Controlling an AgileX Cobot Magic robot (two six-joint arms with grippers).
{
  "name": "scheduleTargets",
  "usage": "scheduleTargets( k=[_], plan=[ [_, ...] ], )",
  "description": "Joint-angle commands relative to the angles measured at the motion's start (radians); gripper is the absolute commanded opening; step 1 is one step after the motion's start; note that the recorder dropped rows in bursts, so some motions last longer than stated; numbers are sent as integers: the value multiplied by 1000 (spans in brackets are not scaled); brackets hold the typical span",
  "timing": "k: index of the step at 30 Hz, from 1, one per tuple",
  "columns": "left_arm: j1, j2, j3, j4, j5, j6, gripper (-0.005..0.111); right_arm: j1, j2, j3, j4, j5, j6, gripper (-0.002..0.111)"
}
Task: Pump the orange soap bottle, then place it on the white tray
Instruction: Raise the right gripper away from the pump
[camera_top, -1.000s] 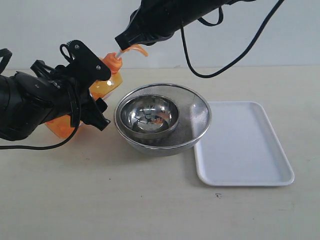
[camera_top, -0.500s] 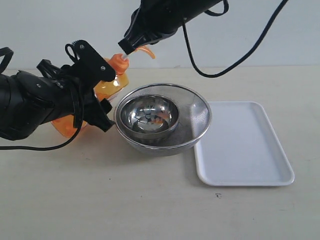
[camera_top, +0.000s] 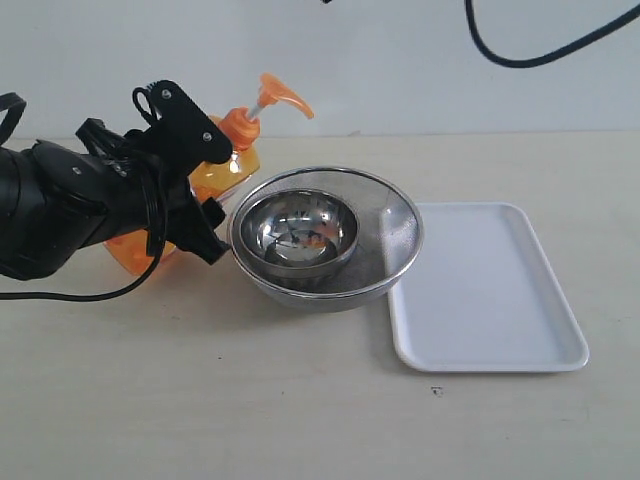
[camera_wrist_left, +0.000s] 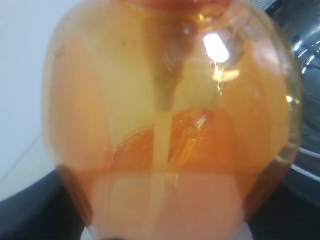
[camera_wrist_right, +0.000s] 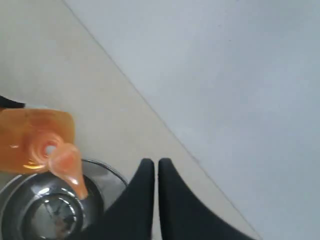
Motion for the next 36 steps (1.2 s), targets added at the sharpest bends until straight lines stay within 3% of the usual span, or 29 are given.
scheduleTargets(
  k=[1,13,29,36],
  plan=[
    [-9,-20,-4,-11,29,-23,5,0,-40,-2,-211,72,154,0],
    [-9,-34,-4,-29,28,-23,5,0,-130,88,-315,121,263,0],
    [-9,-34,-4,-29,28,-23,5,0,-542,490,-554,22,665,0],
    [-7,-34,-4,-32,28,-23,5,0,-683,628,-563,-13,774,0]
  ],
)
